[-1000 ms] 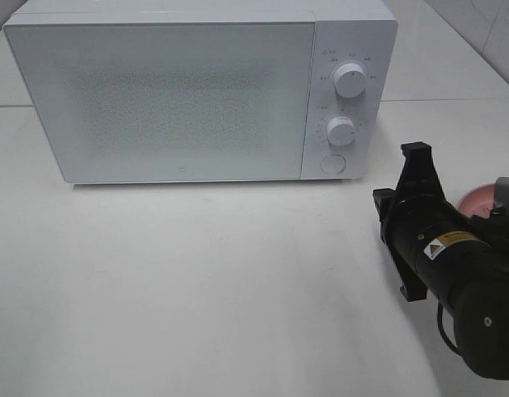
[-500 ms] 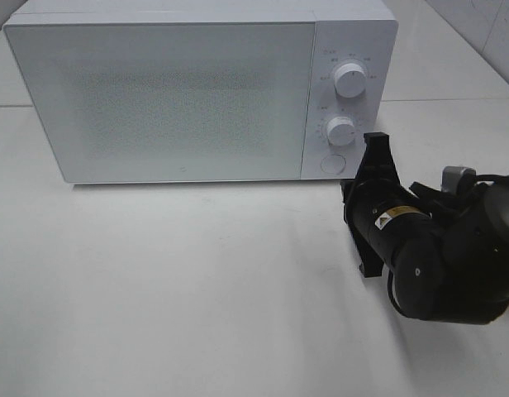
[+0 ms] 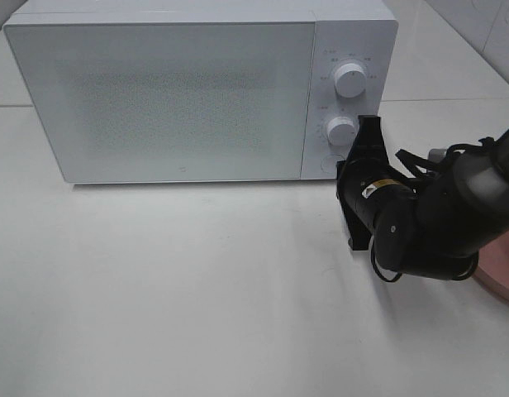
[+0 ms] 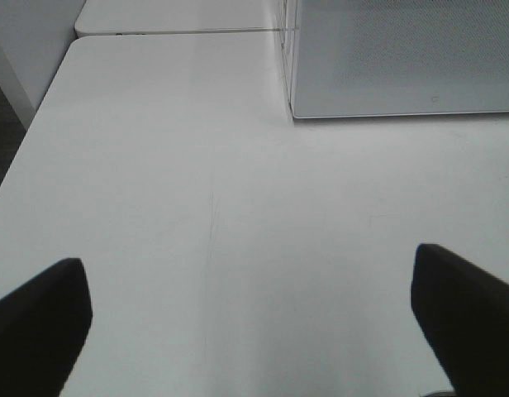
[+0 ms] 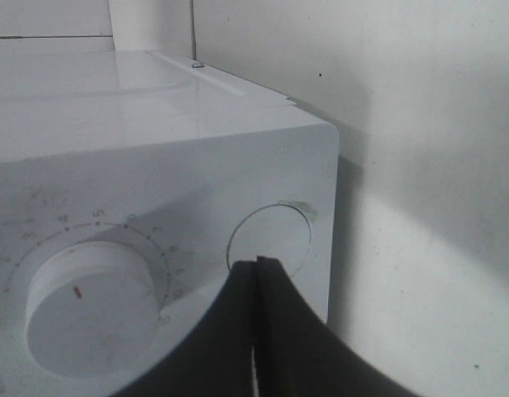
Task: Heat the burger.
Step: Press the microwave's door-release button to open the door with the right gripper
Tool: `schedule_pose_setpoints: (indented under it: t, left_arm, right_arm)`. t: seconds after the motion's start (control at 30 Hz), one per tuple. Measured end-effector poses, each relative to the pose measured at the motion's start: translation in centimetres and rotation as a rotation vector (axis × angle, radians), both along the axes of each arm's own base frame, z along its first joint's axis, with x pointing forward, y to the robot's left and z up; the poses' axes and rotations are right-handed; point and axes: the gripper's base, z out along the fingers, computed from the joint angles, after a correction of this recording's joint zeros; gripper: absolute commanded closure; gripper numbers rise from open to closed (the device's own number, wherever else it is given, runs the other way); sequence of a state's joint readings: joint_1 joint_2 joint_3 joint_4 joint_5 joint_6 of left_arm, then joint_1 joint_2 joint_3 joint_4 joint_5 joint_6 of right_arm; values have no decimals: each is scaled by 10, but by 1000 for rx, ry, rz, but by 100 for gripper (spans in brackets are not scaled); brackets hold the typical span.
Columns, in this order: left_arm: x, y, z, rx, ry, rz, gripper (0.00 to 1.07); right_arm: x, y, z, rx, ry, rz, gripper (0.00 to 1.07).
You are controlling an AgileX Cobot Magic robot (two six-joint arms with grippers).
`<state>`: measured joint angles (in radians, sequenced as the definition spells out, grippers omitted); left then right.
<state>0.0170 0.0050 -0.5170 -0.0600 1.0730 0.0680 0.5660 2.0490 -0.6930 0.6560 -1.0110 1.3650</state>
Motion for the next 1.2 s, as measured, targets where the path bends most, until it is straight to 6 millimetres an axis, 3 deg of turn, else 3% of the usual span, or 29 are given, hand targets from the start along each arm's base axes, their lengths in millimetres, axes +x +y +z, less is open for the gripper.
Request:
schedule_pose_setpoints:
  t: [0.7,1.2]
  left_arm:
    - [0,0,0,0,0,0,9]
    - [0,0,0,0,0,0,9]
  right_arm:
    - [26,13,-15,16,20,-50,107]
    - [29,12,-17,4,16,-81,107]
